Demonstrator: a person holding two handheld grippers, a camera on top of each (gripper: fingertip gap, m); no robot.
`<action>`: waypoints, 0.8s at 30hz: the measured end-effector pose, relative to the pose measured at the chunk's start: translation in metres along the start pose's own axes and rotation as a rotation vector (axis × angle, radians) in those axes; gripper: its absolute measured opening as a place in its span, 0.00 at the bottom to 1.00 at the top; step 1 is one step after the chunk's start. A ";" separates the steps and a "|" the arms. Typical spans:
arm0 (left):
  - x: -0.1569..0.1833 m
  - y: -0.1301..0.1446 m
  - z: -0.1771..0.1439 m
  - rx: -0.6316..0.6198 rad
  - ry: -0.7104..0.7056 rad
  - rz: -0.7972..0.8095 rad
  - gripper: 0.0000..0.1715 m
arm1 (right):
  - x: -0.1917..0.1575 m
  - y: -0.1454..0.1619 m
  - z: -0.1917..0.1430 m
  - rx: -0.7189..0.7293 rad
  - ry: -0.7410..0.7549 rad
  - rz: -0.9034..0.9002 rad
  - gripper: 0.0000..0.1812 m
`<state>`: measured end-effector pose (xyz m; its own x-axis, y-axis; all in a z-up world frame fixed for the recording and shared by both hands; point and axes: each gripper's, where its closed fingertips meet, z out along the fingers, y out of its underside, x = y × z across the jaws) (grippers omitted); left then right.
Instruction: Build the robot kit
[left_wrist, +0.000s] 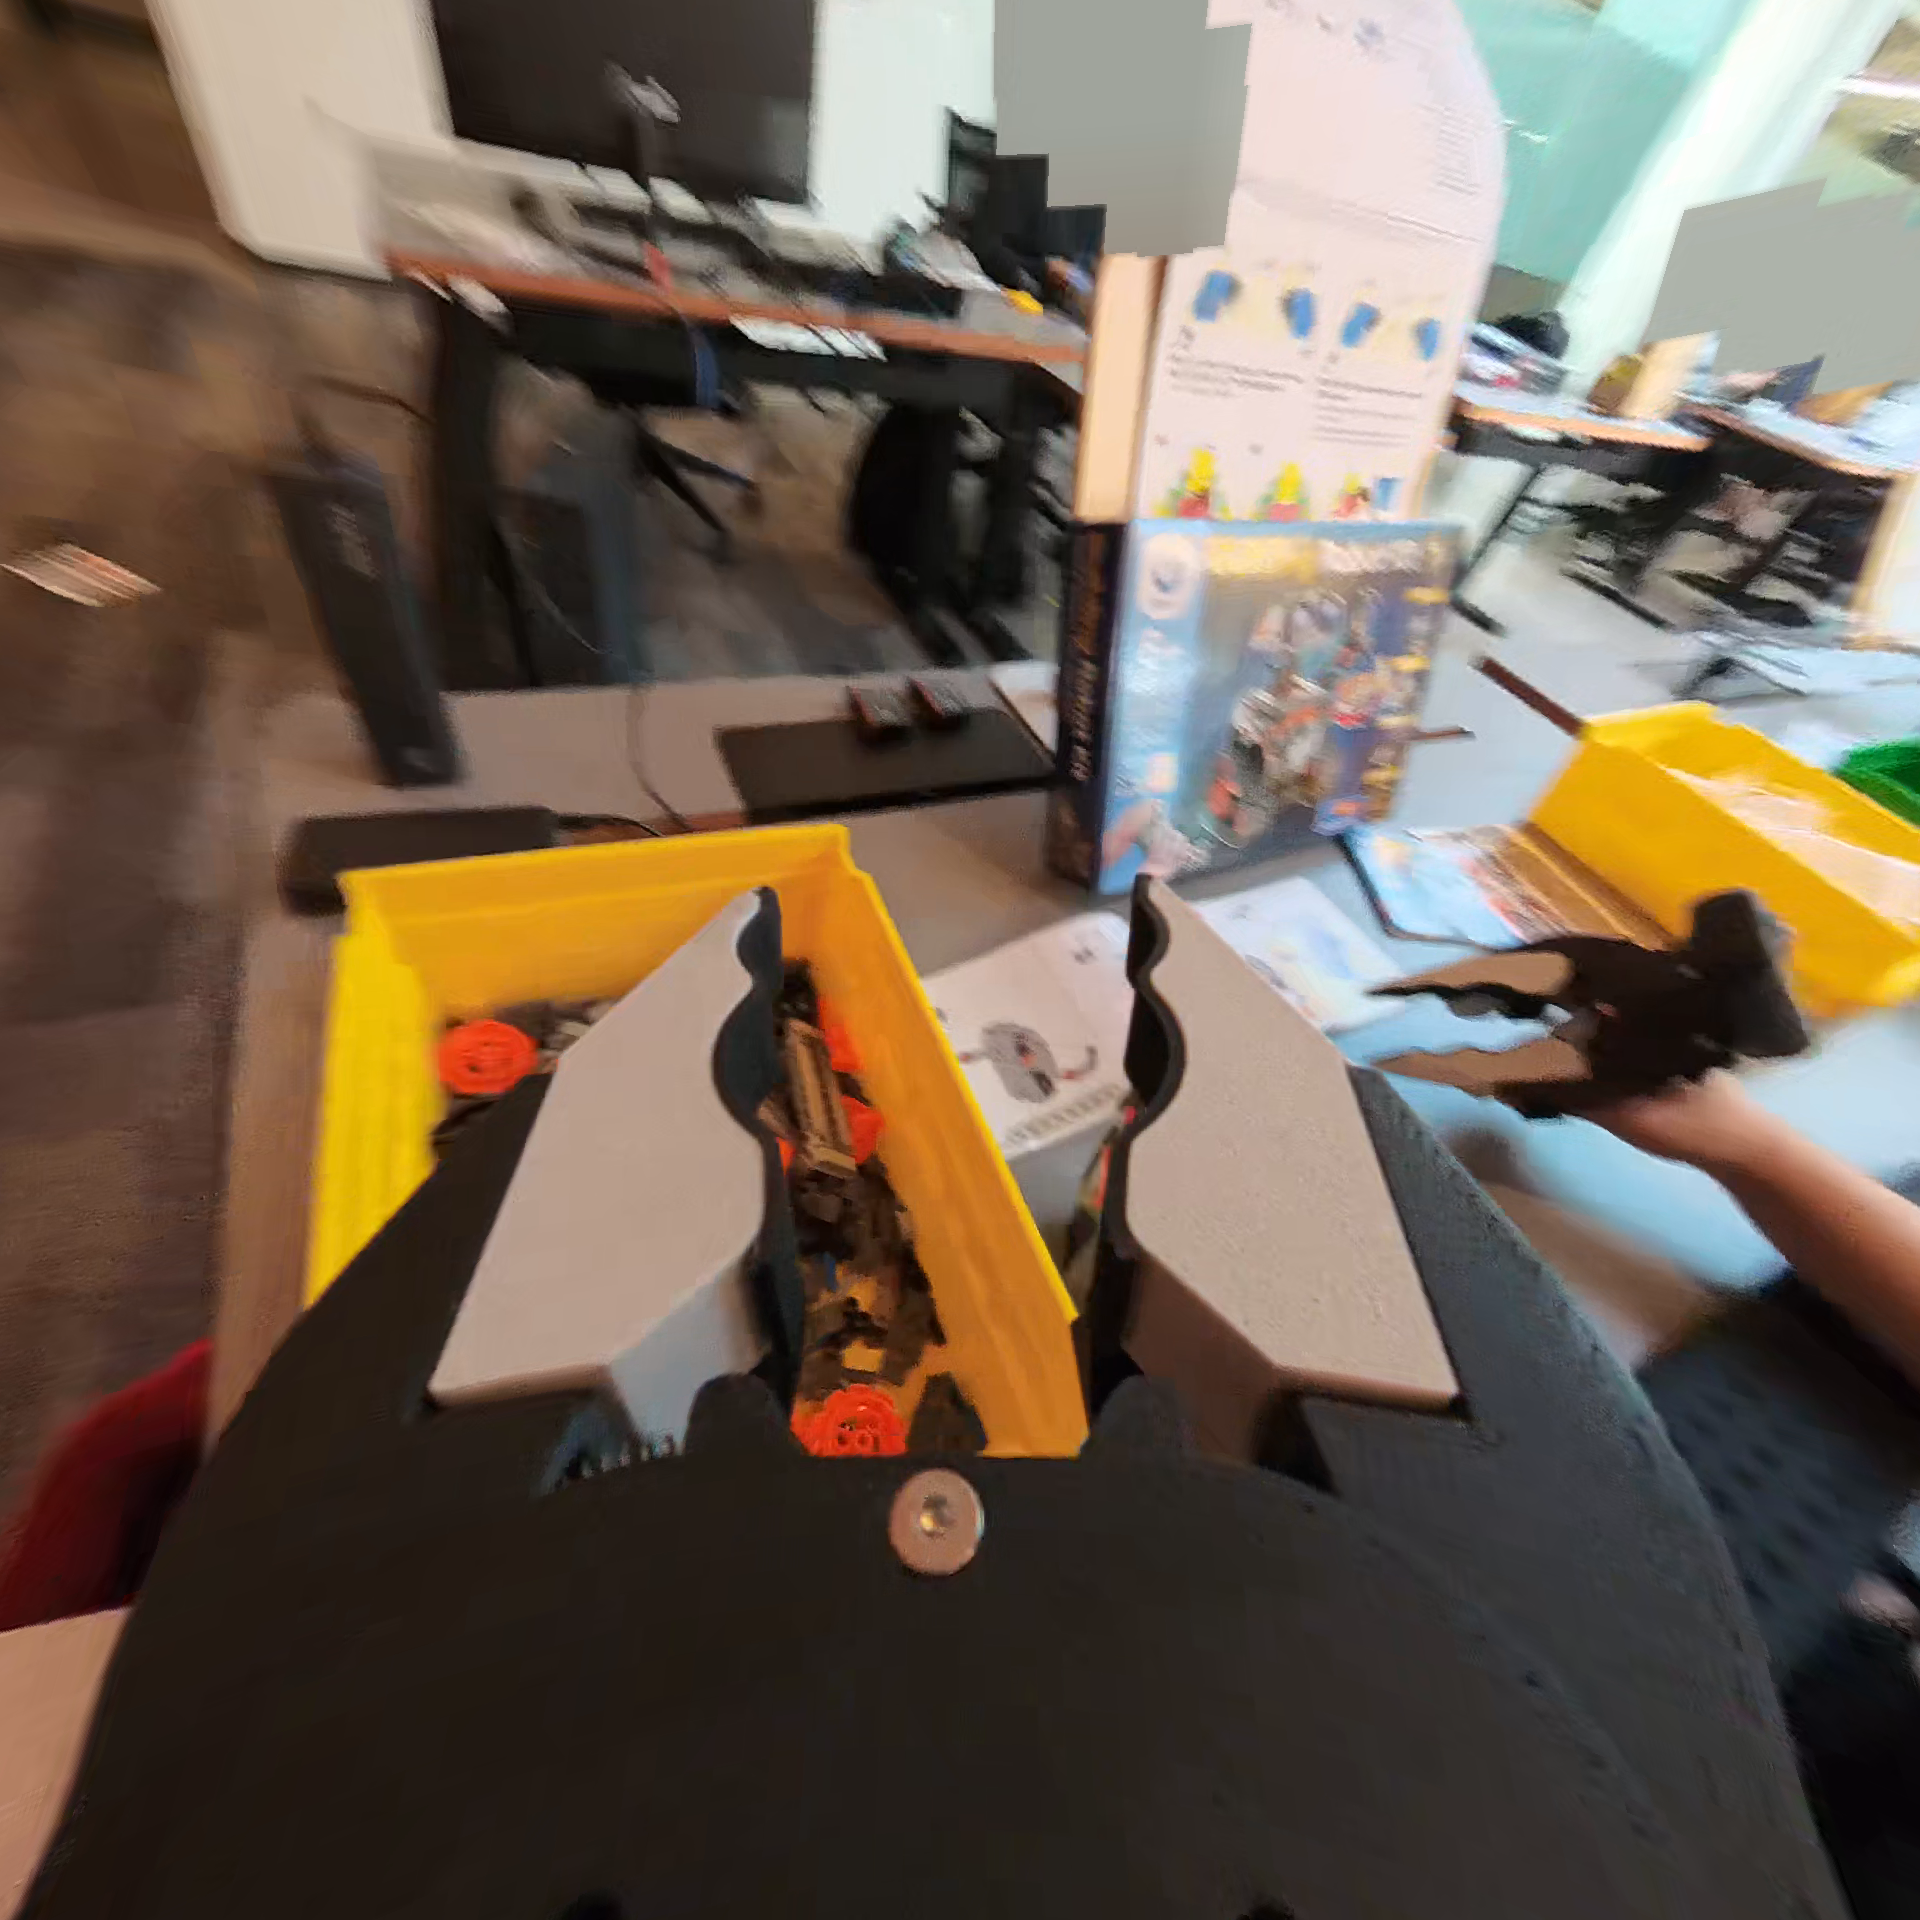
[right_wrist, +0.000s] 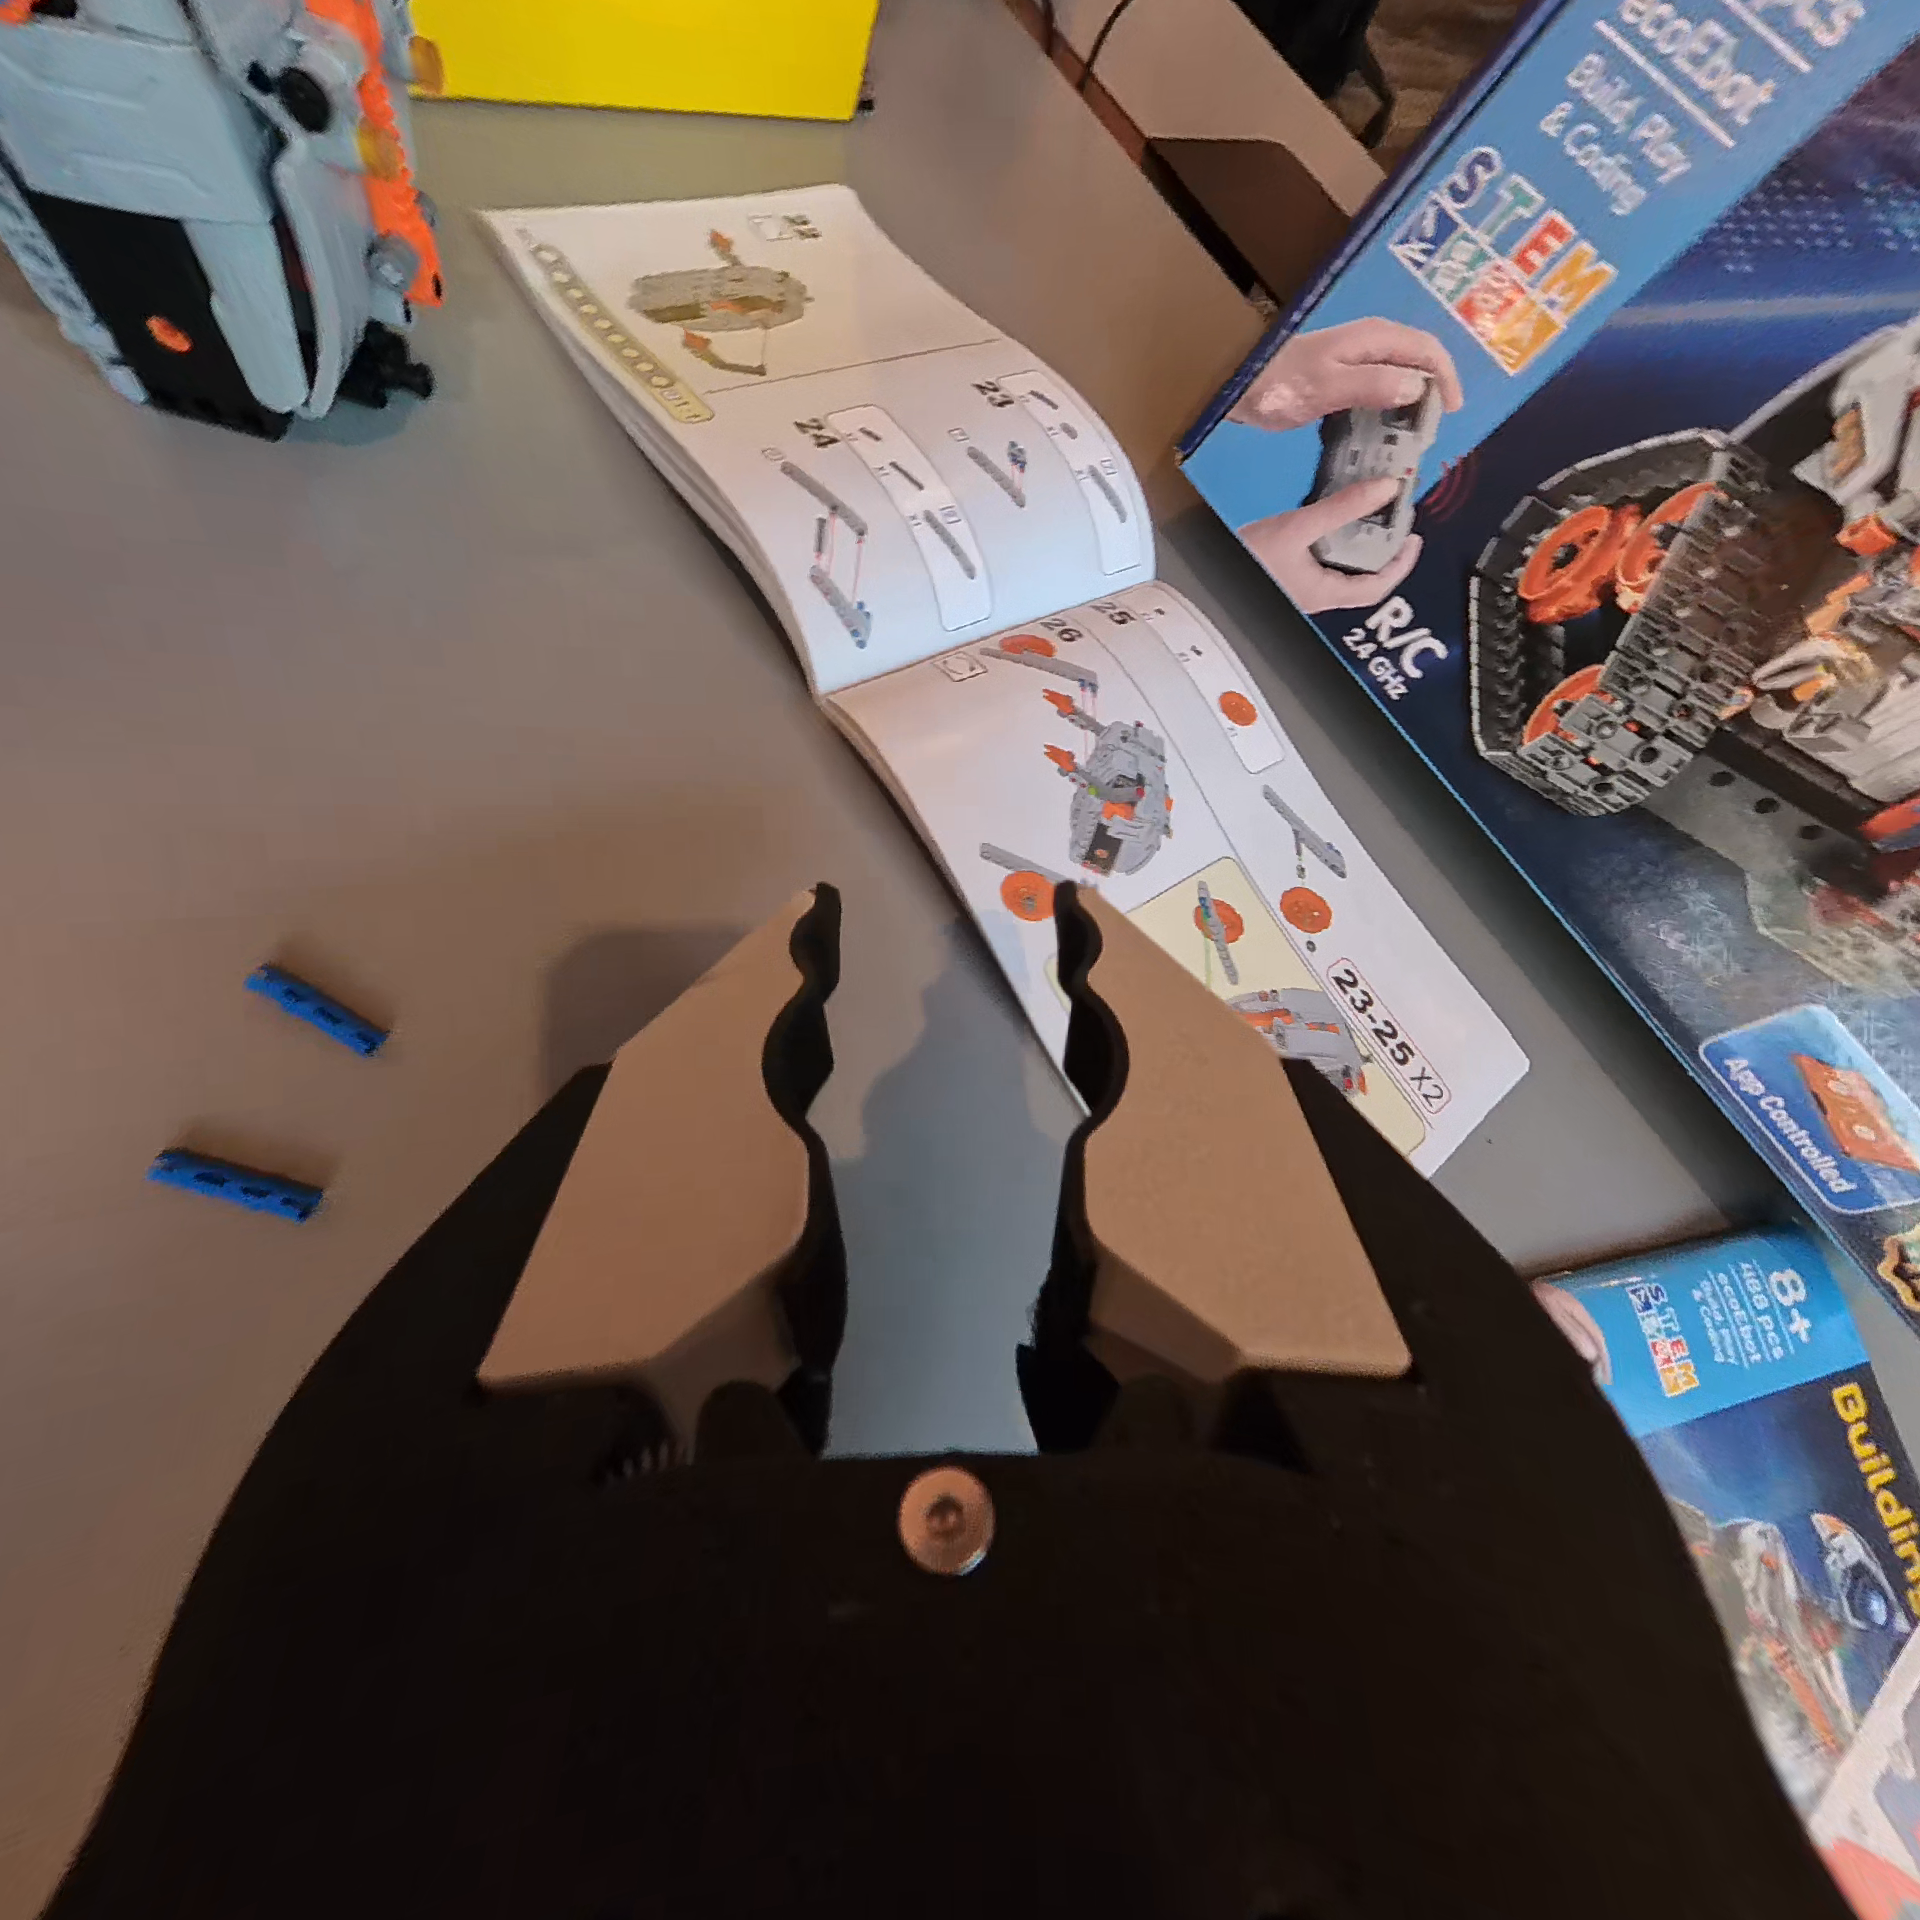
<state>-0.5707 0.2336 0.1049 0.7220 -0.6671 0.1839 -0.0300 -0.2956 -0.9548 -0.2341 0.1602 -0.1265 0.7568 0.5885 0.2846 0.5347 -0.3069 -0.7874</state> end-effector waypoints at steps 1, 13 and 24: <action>-0.004 0.003 0.008 -0.043 0.065 -0.029 0.37 | 0.005 0.001 0.001 0.008 0.010 0.029 0.22; -0.086 0.152 0.028 -1.035 -0.024 0.015 0.03 | 0.063 0.021 0.003 0.101 0.116 0.330 0.20; -0.074 0.228 0.020 -1.509 0.125 -0.160 0.06 | 0.068 0.024 0.001 0.087 0.166 0.231 0.19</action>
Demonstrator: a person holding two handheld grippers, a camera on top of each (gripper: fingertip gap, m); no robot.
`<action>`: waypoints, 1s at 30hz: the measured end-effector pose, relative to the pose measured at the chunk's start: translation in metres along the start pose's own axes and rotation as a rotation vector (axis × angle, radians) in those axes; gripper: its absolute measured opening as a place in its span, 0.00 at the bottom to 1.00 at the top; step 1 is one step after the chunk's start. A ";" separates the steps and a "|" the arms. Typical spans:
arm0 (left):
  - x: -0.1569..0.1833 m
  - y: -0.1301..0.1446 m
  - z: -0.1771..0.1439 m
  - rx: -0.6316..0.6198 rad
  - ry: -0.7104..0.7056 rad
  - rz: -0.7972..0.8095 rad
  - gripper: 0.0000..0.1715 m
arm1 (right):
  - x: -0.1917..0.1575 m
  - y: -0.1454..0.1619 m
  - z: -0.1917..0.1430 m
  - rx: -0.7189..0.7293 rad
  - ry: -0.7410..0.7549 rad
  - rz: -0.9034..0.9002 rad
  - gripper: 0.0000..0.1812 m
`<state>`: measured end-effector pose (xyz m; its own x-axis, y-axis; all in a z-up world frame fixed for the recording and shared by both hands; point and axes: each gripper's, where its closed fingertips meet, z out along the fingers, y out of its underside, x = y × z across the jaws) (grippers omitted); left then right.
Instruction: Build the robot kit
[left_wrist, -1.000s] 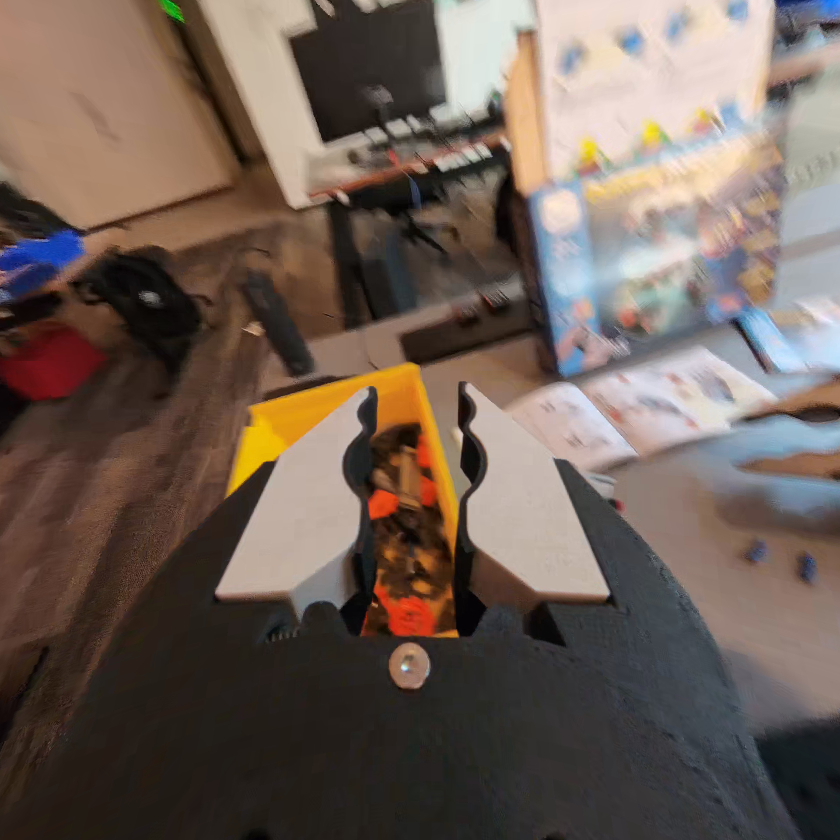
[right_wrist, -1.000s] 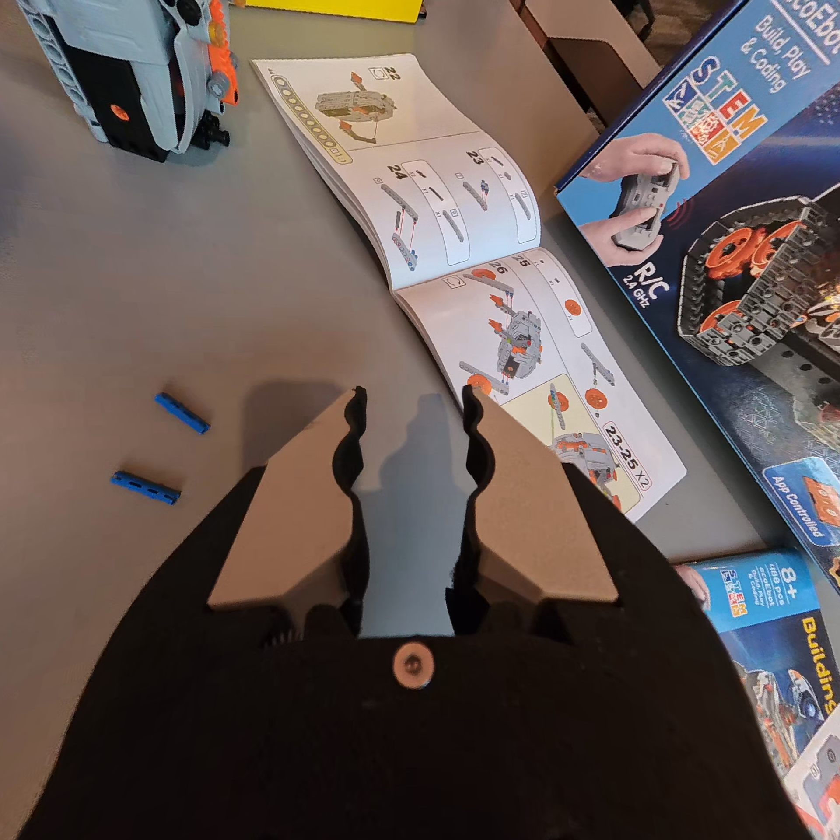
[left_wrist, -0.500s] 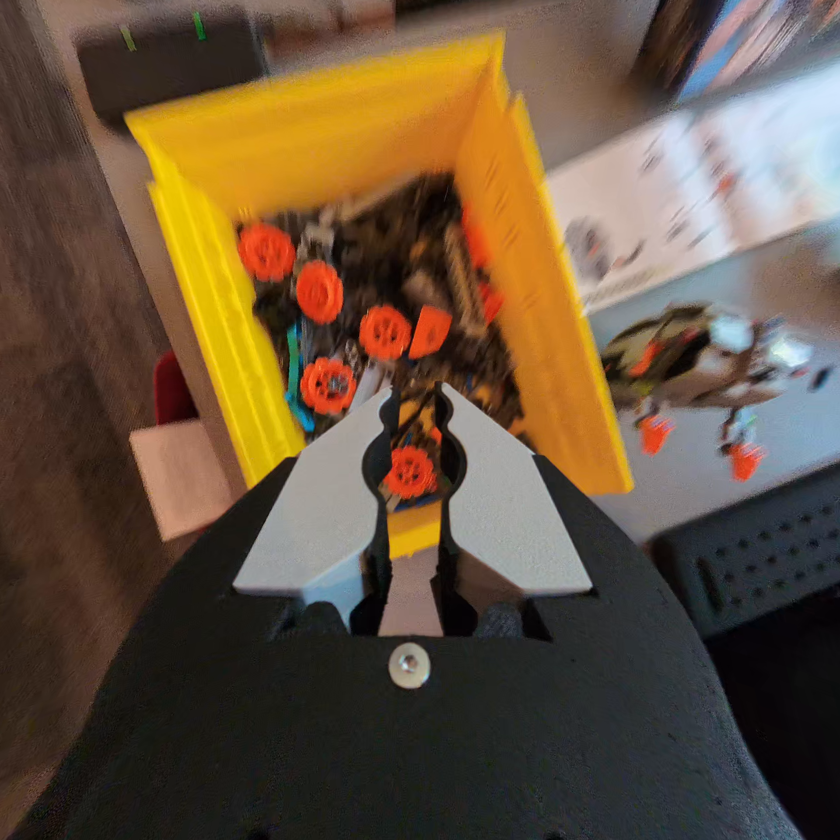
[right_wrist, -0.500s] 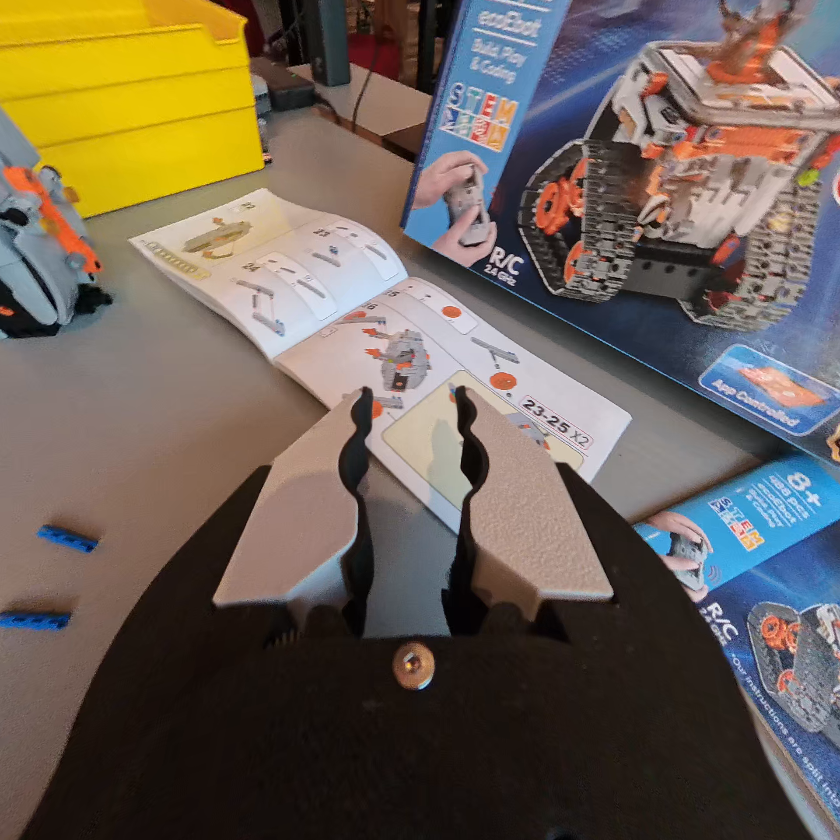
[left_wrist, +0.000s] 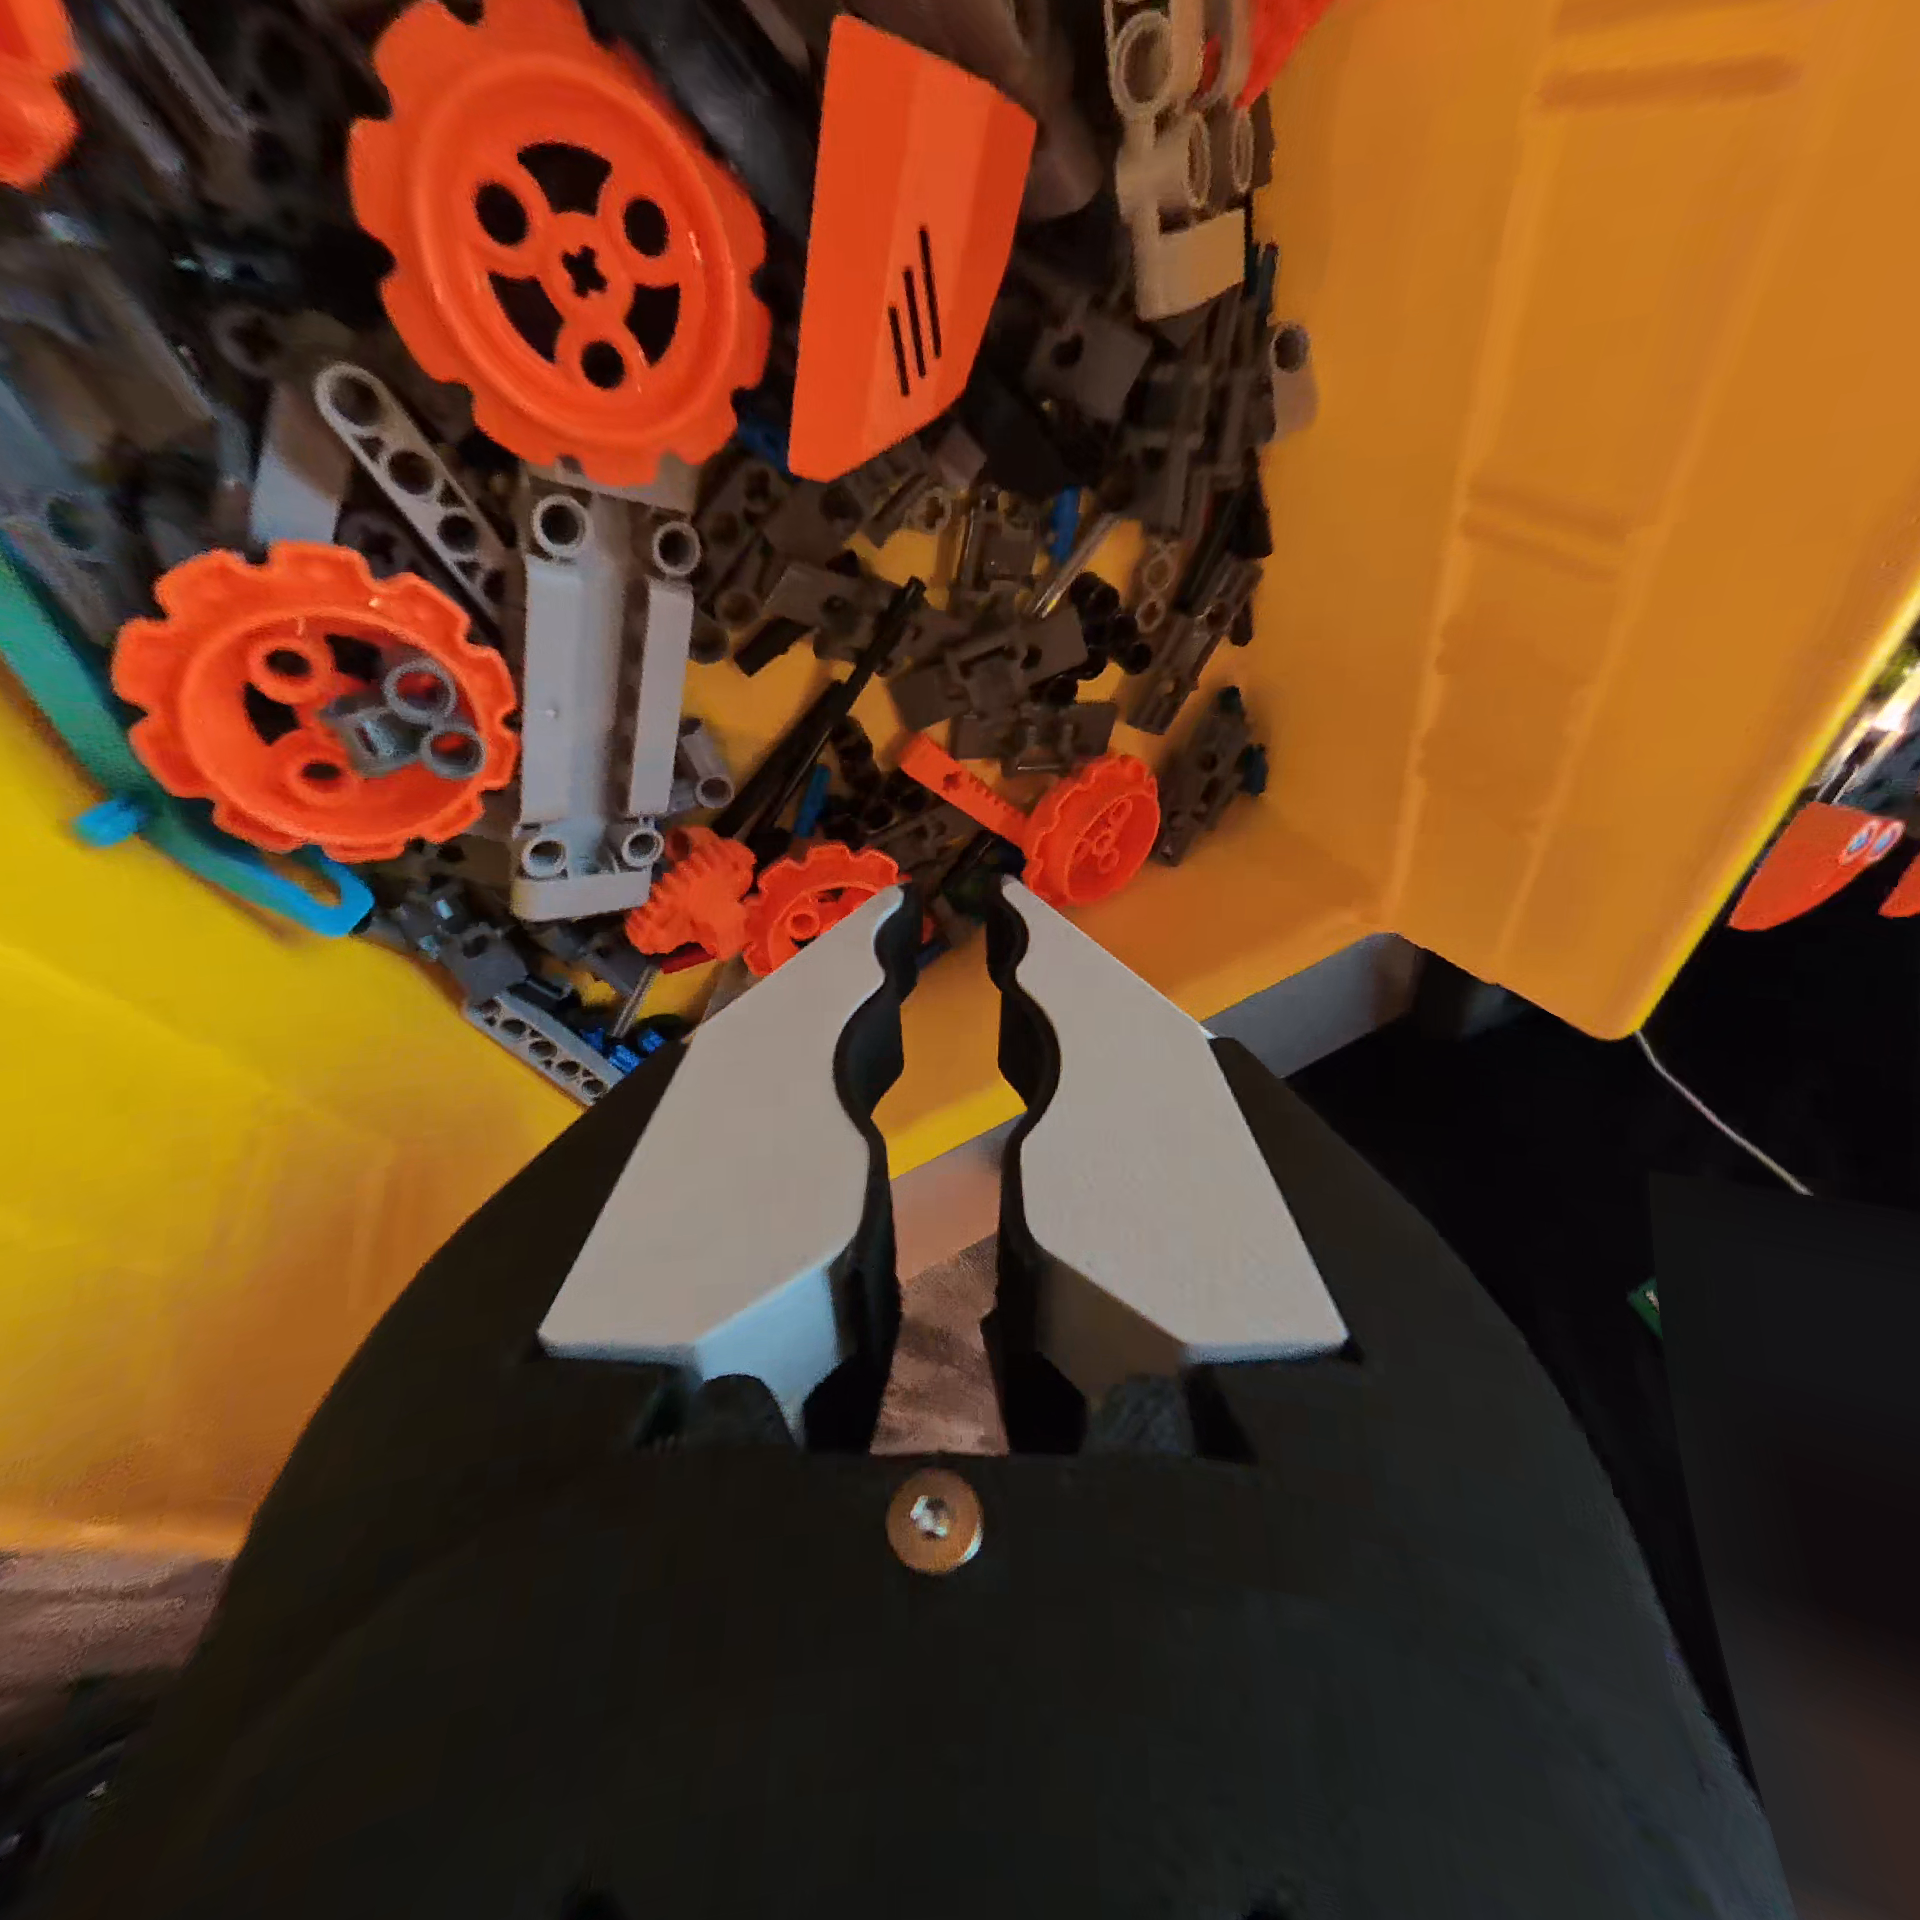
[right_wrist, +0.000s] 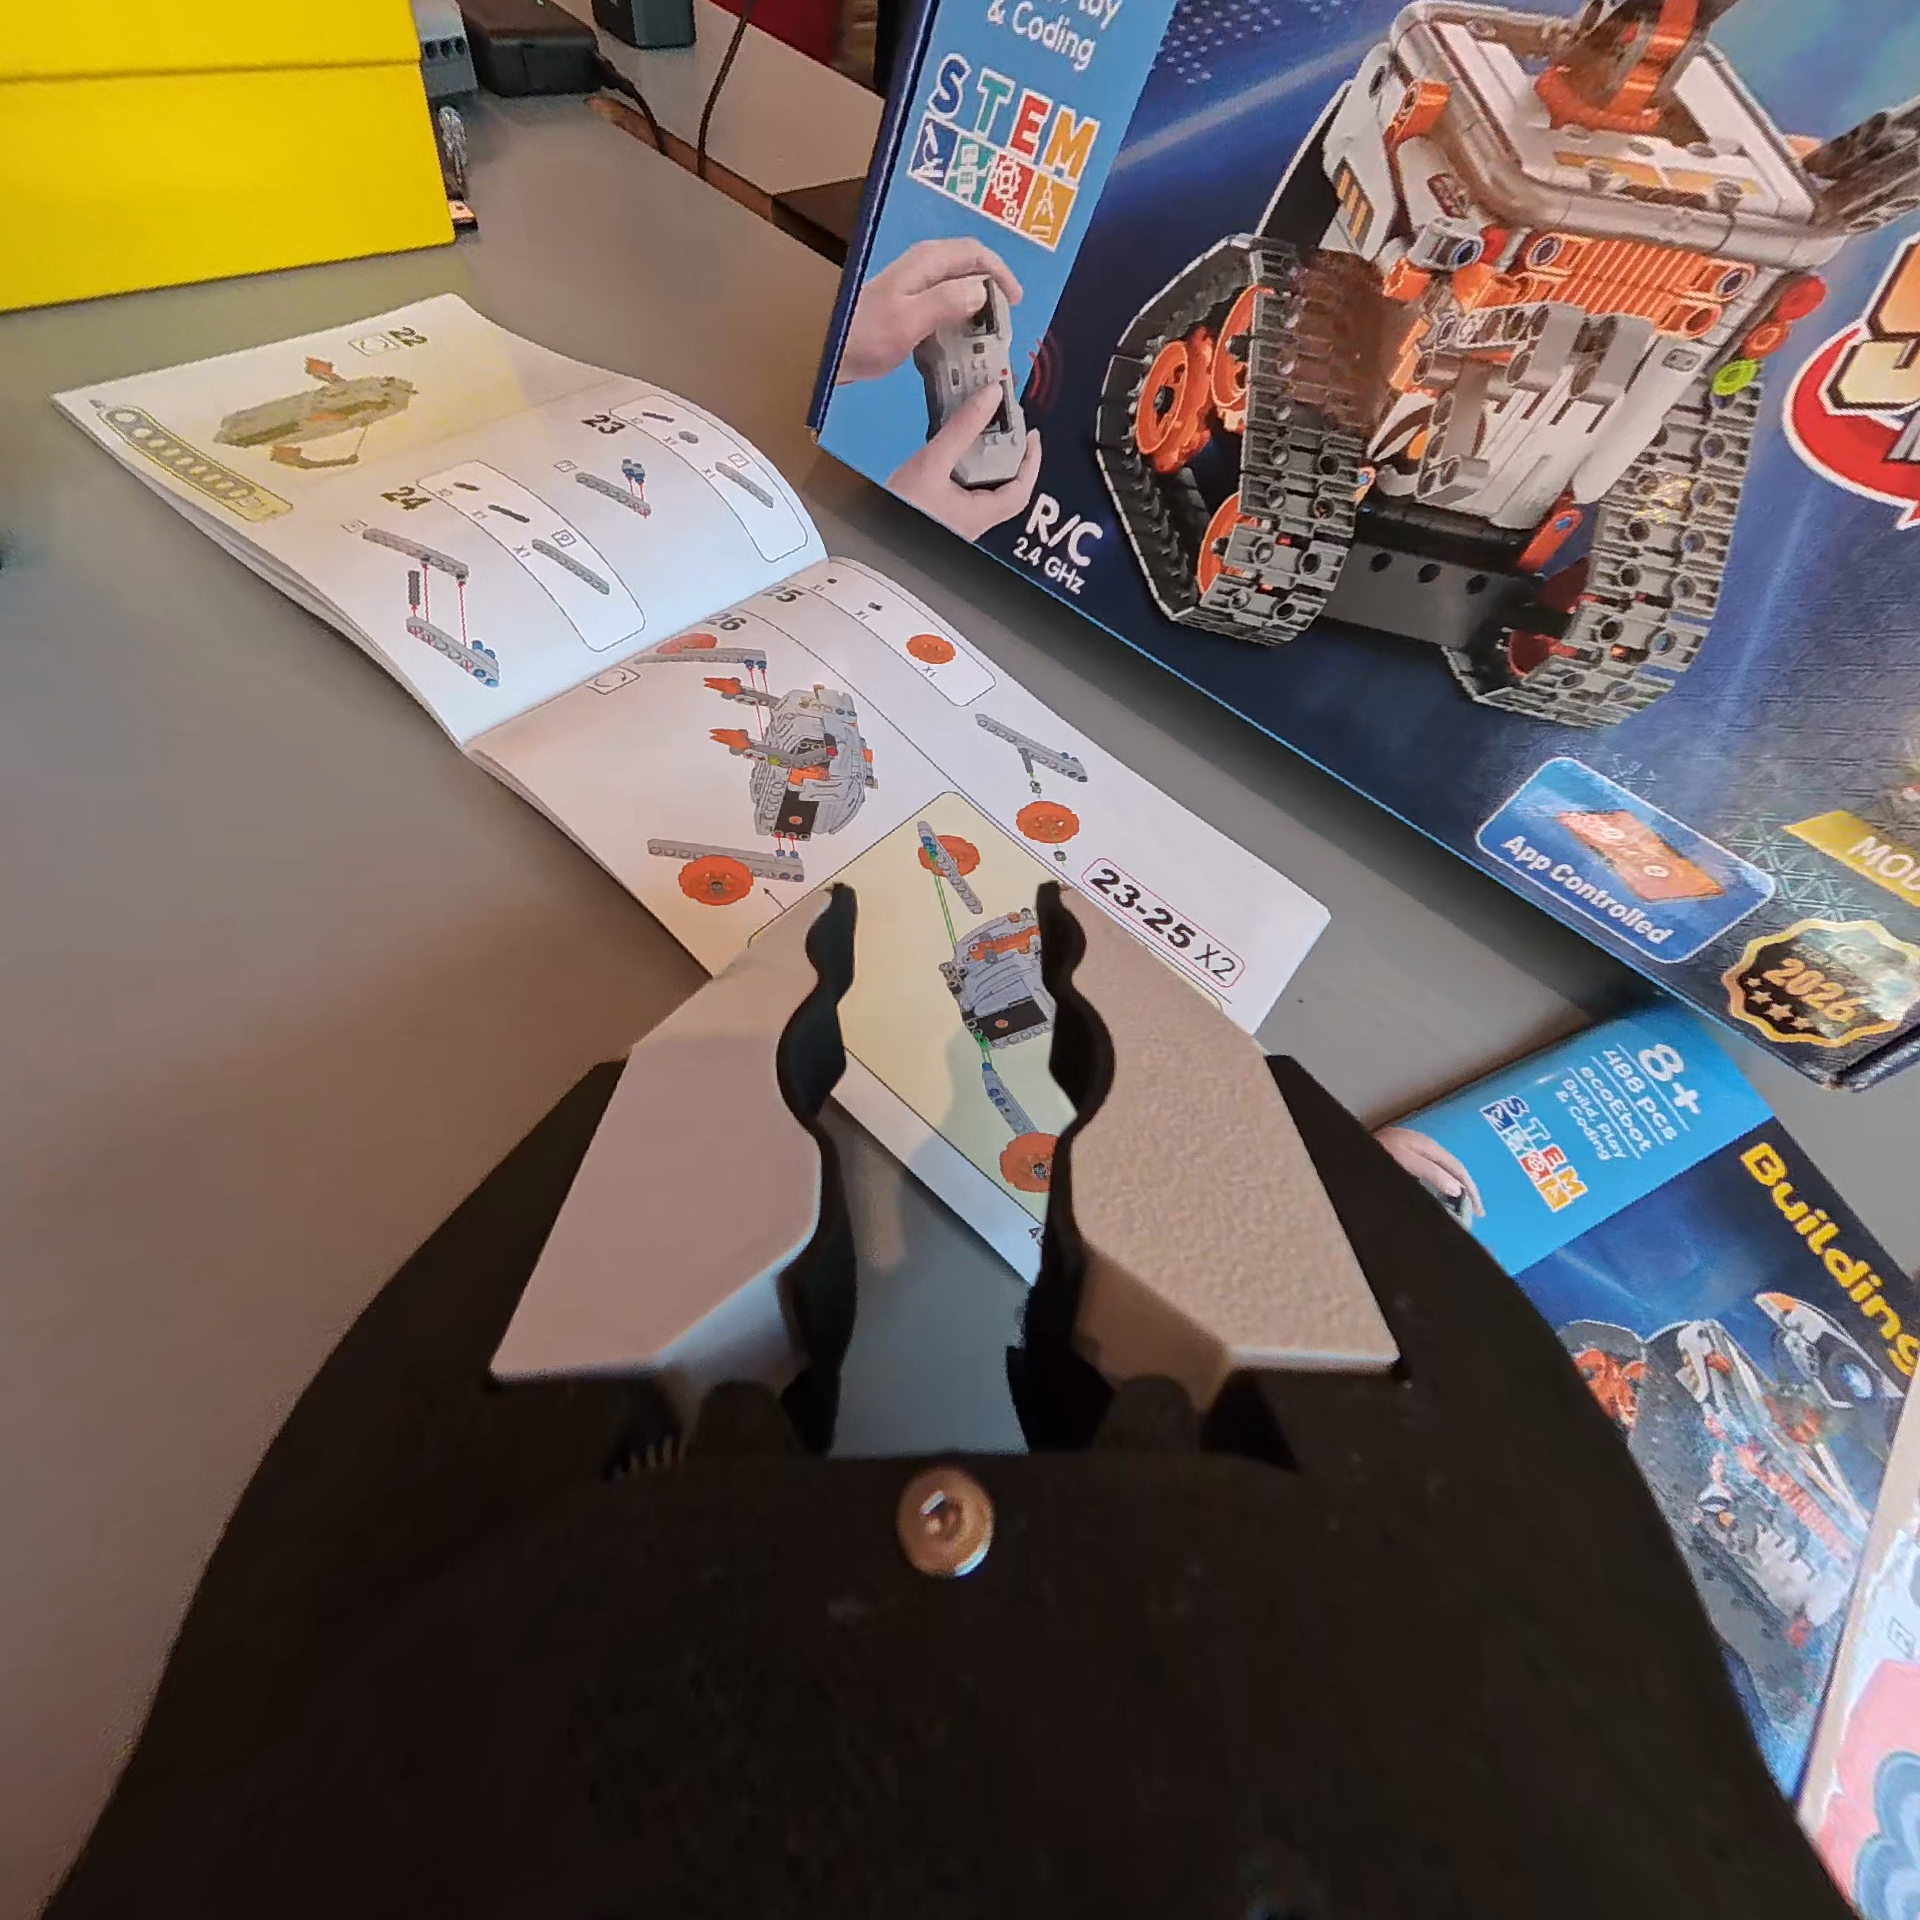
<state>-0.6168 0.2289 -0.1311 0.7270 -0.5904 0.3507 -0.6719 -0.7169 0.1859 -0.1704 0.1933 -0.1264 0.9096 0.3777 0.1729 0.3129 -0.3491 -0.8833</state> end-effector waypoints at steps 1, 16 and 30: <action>0.000 -0.001 0.002 -0.016 0.005 -0.003 0.06 | 0.000 0.000 0.000 -0.003 -0.001 -0.002 0.19; 0.023 -0.040 -0.008 0.072 0.046 0.122 0.16 | -0.006 0.004 0.003 -0.034 -0.005 -0.050 0.19; 0.017 -0.095 -0.009 0.178 -0.072 0.082 0.15 | -0.008 0.005 0.004 -0.043 -0.009 -0.069 0.18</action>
